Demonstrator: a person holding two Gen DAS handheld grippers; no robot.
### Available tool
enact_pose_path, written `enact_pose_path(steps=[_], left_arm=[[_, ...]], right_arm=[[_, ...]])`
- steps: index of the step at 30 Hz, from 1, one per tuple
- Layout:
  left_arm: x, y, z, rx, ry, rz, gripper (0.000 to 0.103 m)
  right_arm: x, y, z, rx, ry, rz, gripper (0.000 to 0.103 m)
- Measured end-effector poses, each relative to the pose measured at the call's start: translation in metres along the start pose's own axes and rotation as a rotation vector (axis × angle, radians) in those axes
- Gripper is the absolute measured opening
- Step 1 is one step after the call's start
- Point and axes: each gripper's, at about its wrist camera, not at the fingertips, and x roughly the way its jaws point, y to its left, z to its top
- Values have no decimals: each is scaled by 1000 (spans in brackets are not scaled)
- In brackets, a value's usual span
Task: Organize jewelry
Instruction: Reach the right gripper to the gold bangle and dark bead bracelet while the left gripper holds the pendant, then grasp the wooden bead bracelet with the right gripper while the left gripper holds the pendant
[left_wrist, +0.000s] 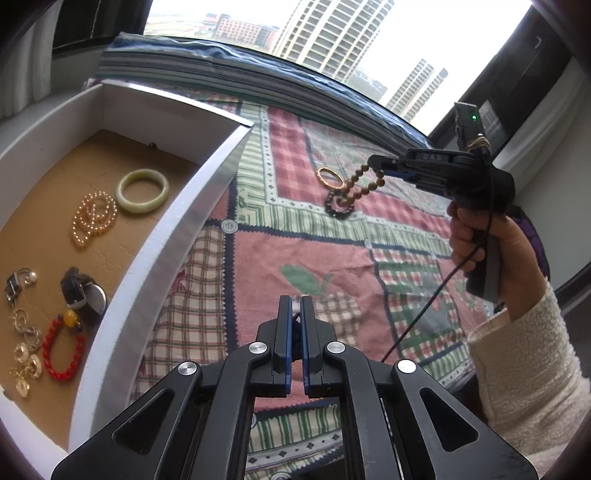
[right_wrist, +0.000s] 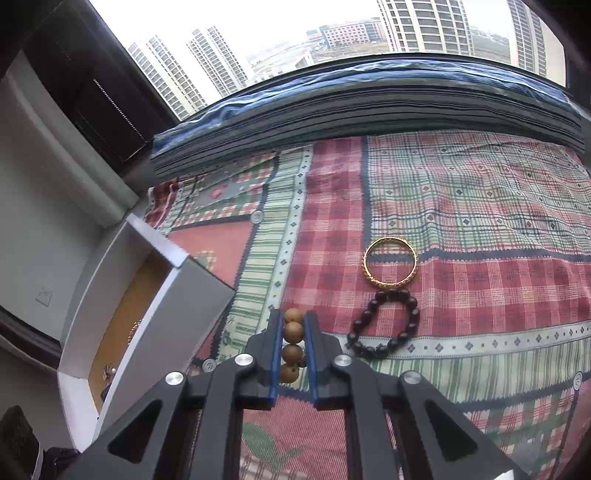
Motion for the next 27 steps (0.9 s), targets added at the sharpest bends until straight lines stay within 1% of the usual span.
enact_pose_path(steps=[3,7,11,15,21,27], left_arm=[[-7,-5,-5,11,-5,-12,2],[-13,-12,-10,26,-1,-21,2],[-21,-18,-15,38,-1,-31,2],[-27,-20,-18,42,-9,-35,2],[-26,-18,-22,37,4,-36,2],[-36,-17,-23,32,-6,-42,2]], right_arm=[[-28,19,-30,-41,-21,46,12],[-53,41,-77,-89,-52,87,12],[-72,50,-121,-88,-76,99,12],[-88,57,-153,-116,-84,83,12],[-112,63,-179,-133,-102,74,12],[-120,72,-183,-151,-104,94,12]])
